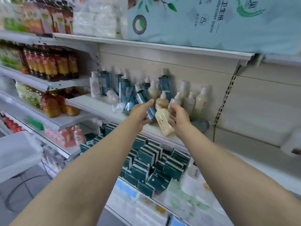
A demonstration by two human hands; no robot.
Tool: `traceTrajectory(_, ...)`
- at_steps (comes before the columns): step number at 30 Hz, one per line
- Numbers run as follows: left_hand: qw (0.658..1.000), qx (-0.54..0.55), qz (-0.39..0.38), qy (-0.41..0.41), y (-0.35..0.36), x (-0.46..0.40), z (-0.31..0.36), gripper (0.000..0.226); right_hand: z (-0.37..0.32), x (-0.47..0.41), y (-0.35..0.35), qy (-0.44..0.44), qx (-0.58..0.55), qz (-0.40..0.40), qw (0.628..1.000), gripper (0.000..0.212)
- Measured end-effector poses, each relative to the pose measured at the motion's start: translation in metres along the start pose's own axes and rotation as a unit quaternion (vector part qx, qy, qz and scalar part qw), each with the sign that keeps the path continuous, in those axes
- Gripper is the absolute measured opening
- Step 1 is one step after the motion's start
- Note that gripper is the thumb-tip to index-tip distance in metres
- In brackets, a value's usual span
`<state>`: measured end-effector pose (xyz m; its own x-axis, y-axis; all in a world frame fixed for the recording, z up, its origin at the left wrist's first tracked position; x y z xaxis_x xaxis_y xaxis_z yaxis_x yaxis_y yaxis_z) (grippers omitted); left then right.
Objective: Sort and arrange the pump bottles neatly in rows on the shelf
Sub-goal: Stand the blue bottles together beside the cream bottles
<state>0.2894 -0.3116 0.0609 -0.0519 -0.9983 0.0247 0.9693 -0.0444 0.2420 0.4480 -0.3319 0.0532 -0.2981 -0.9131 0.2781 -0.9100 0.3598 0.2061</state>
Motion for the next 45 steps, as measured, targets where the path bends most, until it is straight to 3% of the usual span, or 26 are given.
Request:
traceTrajectory(4,0.999,0.013,0.043,-0.001,-0.060,-0.008,0.009,0.046,0.013,0.001,0.066,0.017,0.030,-0.028,0.999,0.018)
traceTrajectory(10,0.995,0.018,0.094,0.013,-0.124,-0.030,0.013,0.057,0.036,-0.024,0.143,0.025,0.060,-0.082,0.995,0.040)
traceTrajectory(14,0.991,0.021,0.126,0.026,-0.160,-0.057,0.021,0.051,0.047,-0.047,0.195,0.034,0.058,-0.118,0.991,0.028)
traceTrajectory(19,0.988,0.021,0.146,0.032,-0.191,-0.106,0.034,0.046,0.046,-0.090,0.252,0.026,0.052,-0.138,0.989,0.034)
traceTrajectory(25,0.988,0.005,0.150,0.036,-0.214,-0.163,0.044,0.058,0.040,-0.140,0.292,0.028,0.055,-0.134,0.989,0.040)
traceTrajectory(35,0.989,0.021,0.146,0.020,-0.234,-0.229,0.042,0.043,0.047,-0.200,0.326,0.041,0.056,-0.110,0.992,0.043)
traceTrajectory(40,0.989,0.022,0.144,0.018,-0.257,-0.259,0.038,0.054,0.047,-0.217,0.349,0.045,0.042,-0.096,0.994,0.033)
traceTrajectory(45,0.989,0.004,0.145,0.008,-0.287,-0.299,0.044,0.060,0.048,-0.238,0.379,0.059,0.019,-0.066,0.996,0.041)
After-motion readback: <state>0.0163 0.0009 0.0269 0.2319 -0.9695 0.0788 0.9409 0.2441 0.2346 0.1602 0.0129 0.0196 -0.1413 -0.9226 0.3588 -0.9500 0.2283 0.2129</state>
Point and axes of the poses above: each hand's wrist, its own x-axis away from the middle knuckle, its own y-axis out of the palm, z = x × y, the point moved 4 cm from there along -x, towards the middle knuckle, and after that the axes turned 9 degrees about y, right-handed, at the moved point
